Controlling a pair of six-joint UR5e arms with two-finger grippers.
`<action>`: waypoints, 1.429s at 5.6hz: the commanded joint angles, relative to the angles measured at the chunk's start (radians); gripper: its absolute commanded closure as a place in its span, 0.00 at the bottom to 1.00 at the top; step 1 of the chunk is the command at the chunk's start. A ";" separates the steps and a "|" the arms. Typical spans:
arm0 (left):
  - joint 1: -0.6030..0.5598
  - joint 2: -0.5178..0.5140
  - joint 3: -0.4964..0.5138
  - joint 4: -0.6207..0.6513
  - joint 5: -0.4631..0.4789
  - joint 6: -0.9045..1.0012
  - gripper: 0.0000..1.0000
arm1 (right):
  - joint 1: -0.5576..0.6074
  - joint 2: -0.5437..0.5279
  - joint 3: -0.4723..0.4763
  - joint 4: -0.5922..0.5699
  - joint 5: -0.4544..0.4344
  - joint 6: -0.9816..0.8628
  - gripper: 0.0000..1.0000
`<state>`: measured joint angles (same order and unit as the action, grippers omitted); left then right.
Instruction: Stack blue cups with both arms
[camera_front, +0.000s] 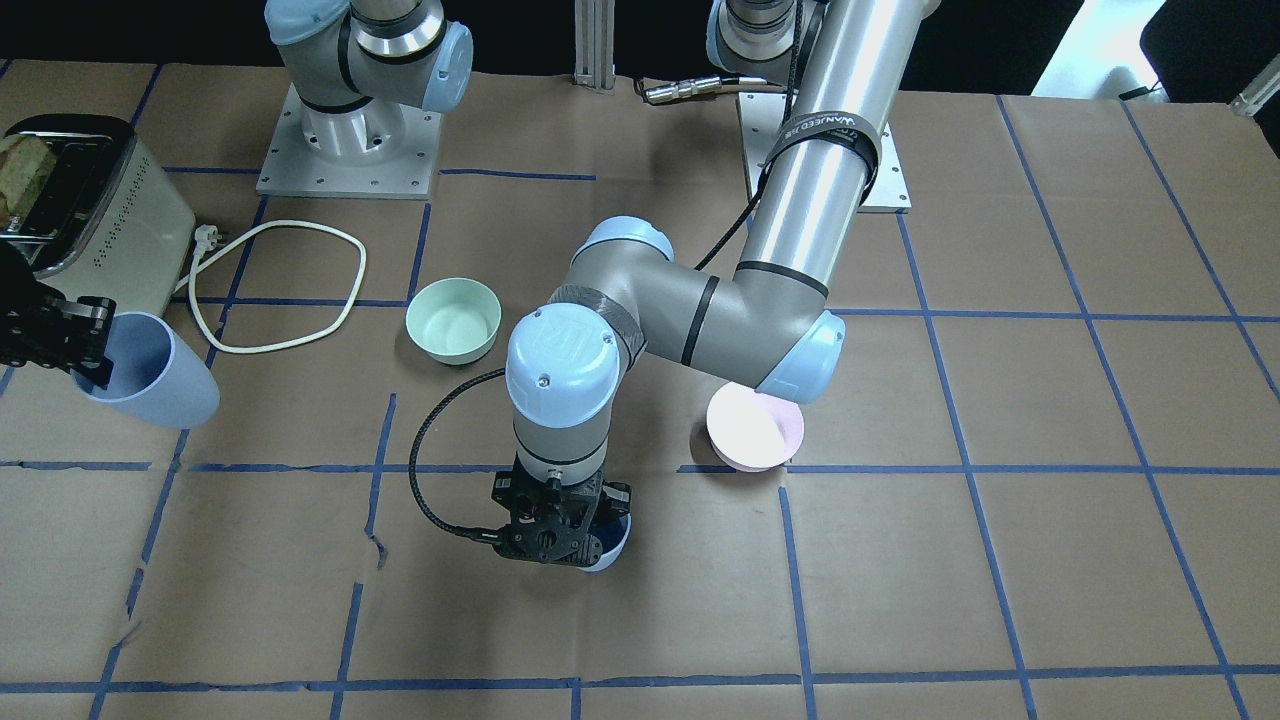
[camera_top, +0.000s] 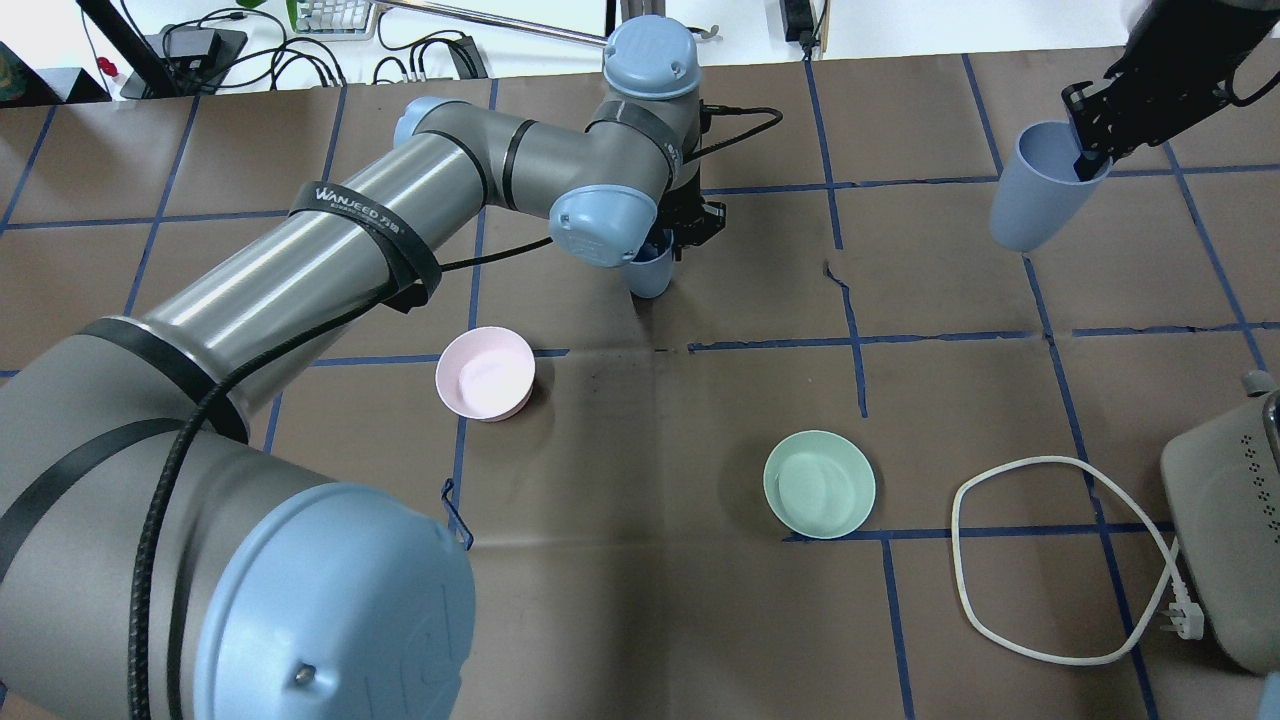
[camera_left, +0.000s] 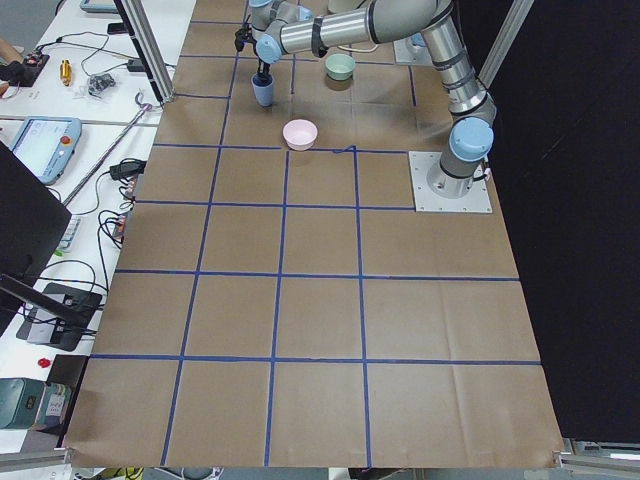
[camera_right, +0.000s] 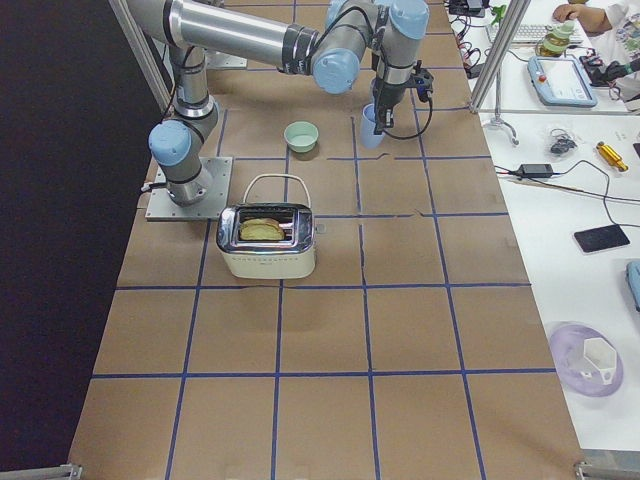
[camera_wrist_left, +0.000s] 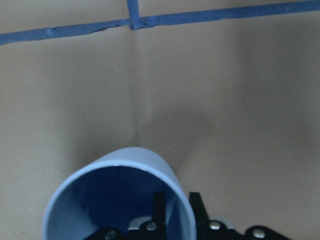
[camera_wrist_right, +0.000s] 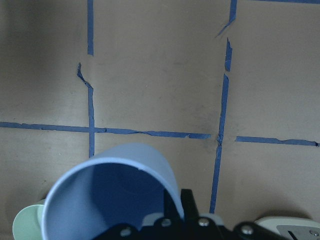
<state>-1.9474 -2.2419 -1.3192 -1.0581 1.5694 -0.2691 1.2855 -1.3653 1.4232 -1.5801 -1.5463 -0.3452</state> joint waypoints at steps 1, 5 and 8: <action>-0.004 0.042 0.002 -0.009 -0.006 0.001 0.01 | 0.000 -0.003 -0.003 -0.008 0.002 0.000 0.92; 0.095 0.370 -0.012 -0.432 -0.008 0.007 0.01 | 0.170 0.015 -0.038 -0.044 0.000 0.257 0.92; 0.218 0.532 -0.144 -0.531 0.067 0.206 0.01 | 0.332 0.084 -0.059 -0.153 0.002 0.494 0.92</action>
<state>-1.7816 -1.7619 -1.4173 -1.5662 1.6246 -0.1765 1.5583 -1.3139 1.3776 -1.6930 -1.5458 0.0578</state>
